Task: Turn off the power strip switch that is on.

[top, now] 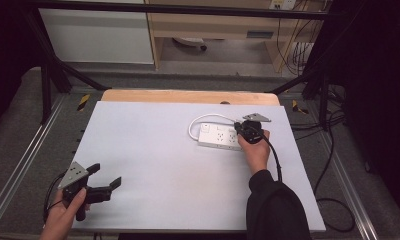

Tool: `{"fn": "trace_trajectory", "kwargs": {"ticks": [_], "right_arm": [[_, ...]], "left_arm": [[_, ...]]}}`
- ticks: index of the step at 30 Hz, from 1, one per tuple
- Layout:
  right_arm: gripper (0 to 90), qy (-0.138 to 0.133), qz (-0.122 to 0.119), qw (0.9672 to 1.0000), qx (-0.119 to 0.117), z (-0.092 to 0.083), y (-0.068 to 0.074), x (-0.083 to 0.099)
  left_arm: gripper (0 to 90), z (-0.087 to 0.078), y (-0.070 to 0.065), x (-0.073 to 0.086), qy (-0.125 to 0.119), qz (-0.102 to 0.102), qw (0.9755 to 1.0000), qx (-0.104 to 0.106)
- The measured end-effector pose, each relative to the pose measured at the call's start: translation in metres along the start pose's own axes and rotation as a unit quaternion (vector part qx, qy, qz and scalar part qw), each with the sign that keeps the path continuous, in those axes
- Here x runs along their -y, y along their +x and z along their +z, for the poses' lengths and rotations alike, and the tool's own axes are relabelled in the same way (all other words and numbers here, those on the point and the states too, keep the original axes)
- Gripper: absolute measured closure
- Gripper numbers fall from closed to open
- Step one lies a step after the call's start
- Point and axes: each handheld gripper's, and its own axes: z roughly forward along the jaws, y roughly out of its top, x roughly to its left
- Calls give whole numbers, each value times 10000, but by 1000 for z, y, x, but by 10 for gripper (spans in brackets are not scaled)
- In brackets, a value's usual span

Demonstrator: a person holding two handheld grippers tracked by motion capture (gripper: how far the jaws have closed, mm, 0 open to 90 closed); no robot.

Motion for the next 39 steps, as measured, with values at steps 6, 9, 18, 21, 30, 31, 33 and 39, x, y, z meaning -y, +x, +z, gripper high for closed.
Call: {"fn": "trace_trajectory", "kwargs": {"ticks": [6,9,18,21,30,31,33,39], "right_arm": [[509,-90,129,9997,-208,-10,3,-9],[363,-49,177,9995,-272,-13,2,-14],[101,20,242,9995,-196,-22,-1,-20],[58,28,239,9996,-150,-26,-2,-21],[49,-122,138,9995,-261,-43,-2,-27],[50,-150,154,9994,-287,-46,-2,-28],[51,-229,161,9990,-335,-51,-3,-30],[63,-361,145,9984,-403,-67,-5,-33]], "left_arm": [[52,1,1,1,9,-73,10000,2],[52,1,0,0,21,-80,10000,-14],[52,2,0,2,32,-115,9999,-24],[52,2,2,3,55,-118,9999,-46],[52,2,1,1,14,-134,9999,-25],[52,2,1,1,15,-146,9999,-32],[52,2,1,2,25,-138,9999,-37],[52,1,3,3,16,-195,9998,-50]]}}
